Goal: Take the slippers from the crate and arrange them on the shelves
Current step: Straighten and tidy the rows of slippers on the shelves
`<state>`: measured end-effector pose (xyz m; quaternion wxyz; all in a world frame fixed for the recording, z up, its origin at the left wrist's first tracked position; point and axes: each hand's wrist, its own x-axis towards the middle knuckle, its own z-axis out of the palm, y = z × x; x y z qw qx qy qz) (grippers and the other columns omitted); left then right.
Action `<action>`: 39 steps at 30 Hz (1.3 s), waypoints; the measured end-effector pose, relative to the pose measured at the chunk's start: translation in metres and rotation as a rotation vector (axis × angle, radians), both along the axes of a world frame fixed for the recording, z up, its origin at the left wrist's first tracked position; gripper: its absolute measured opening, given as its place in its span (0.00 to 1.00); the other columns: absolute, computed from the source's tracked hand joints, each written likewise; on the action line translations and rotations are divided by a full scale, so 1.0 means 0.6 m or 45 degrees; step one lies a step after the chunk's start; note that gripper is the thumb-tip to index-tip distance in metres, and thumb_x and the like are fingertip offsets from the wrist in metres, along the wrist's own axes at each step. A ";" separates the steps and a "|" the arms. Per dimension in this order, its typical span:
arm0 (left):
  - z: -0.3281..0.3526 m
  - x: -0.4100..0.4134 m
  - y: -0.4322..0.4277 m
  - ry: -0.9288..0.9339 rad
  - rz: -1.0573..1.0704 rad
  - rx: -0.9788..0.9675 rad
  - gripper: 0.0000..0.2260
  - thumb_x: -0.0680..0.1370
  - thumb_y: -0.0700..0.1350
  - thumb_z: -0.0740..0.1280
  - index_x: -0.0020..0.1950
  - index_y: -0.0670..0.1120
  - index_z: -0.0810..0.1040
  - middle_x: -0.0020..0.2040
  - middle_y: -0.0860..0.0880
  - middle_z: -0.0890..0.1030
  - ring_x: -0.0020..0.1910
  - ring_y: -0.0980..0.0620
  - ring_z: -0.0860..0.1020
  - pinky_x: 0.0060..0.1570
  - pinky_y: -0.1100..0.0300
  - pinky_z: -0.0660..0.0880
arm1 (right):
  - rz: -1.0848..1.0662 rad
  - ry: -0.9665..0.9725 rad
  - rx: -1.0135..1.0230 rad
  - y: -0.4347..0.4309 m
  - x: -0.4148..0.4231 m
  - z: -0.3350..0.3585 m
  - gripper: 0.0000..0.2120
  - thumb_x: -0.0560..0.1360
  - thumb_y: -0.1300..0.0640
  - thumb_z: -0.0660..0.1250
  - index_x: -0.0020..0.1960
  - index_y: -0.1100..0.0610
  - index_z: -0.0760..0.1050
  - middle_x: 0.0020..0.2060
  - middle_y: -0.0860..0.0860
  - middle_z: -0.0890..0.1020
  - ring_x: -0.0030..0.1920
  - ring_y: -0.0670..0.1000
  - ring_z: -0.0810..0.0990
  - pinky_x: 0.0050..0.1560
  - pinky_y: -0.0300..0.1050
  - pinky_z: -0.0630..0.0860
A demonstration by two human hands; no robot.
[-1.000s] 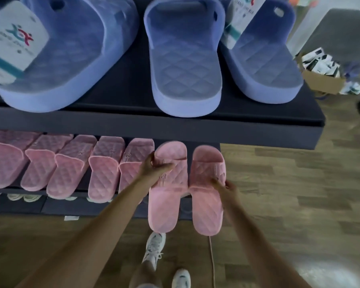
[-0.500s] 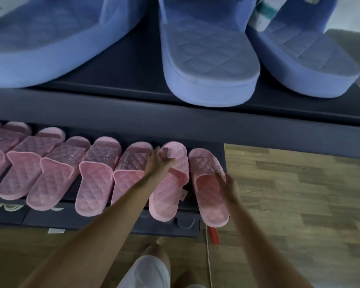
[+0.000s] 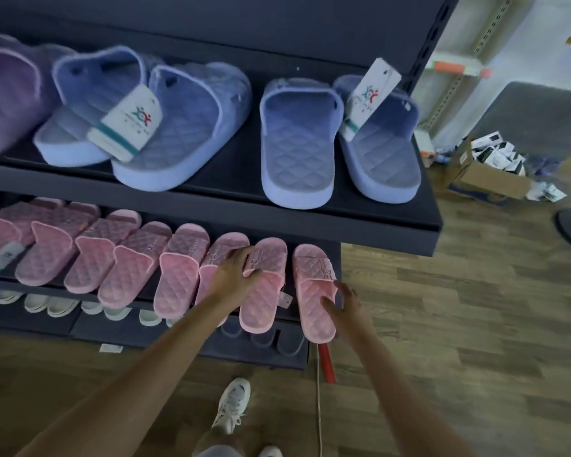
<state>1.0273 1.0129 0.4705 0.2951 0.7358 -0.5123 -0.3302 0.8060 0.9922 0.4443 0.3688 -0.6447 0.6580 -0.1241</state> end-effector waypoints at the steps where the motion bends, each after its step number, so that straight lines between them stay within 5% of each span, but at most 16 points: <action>1: 0.024 -0.001 0.014 -0.020 -0.038 -0.048 0.20 0.76 0.41 0.66 0.68 0.43 0.69 0.66 0.46 0.71 0.66 0.49 0.69 0.57 0.66 0.61 | 0.038 0.014 -0.040 0.009 -0.002 0.021 0.23 0.77 0.55 0.63 0.70 0.57 0.65 0.64 0.59 0.71 0.61 0.59 0.73 0.58 0.52 0.72; 5: 0.103 0.000 0.072 -0.033 -0.144 -0.135 0.21 0.75 0.44 0.66 0.68 0.45 0.70 0.66 0.46 0.72 0.65 0.49 0.70 0.64 0.59 0.65 | 0.153 0.047 -0.197 0.046 -0.008 0.104 0.21 0.76 0.53 0.64 0.68 0.56 0.67 0.63 0.56 0.72 0.60 0.58 0.74 0.57 0.48 0.71; 11: 0.192 0.015 0.125 -0.125 -0.211 -0.310 0.21 0.75 0.40 0.68 0.67 0.42 0.71 0.65 0.48 0.72 0.64 0.51 0.71 0.59 0.68 0.61 | 0.272 0.037 -0.451 0.100 -0.007 0.214 0.19 0.75 0.52 0.65 0.65 0.56 0.71 0.61 0.53 0.75 0.57 0.57 0.75 0.58 0.52 0.71; 17: 0.273 0.041 0.158 -0.136 -0.337 -0.504 0.29 0.70 0.58 0.63 0.68 0.45 0.70 0.63 0.52 0.71 0.63 0.55 0.70 0.62 0.64 0.63 | 0.304 0.058 -0.664 0.143 0.006 0.290 0.19 0.75 0.55 0.67 0.64 0.55 0.71 0.60 0.50 0.76 0.58 0.53 0.76 0.56 0.47 0.73; 24: 0.325 0.081 0.155 -0.121 -0.396 -0.651 0.26 0.71 0.52 0.63 0.69 0.49 0.69 0.65 0.55 0.69 0.66 0.56 0.68 0.64 0.63 0.63 | 0.202 0.070 -0.846 0.167 0.041 0.357 0.20 0.74 0.54 0.68 0.65 0.54 0.72 0.61 0.48 0.76 0.57 0.50 0.77 0.51 0.40 0.70; 31: 0.351 0.101 0.127 -0.137 -0.472 -0.714 0.22 0.76 0.42 0.67 0.69 0.47 0.68 0.67 0.53 0.69 0.65 0.57 0.67 0.58 0.76 0.58 | 0.159 0.110 -0.862 0.160 0.065 0.407 0.21 0.76 0.51 0.65 0.68 0.54 0.69 0.64 0.48 0.72 0.61 0.50 0.73 0.54 0.39 0.69; 39: 0.370 0.088 0.070 -0.201 -0.517 -0.706 0.21 0.76 0.44 0.67 0.69 0.46 0.68 0.66 0.50 0.71 0.66 0.52 0.68 0.62 0.66 0.61 | 0.065 0.190 -0.800 0.084 0.071 0.420 0.23 0.76 0.52 0.65 0.68 0.57 0.67 0.65 0.51 0.72 0.64 0.53 0.71 0.58 0.50 0.71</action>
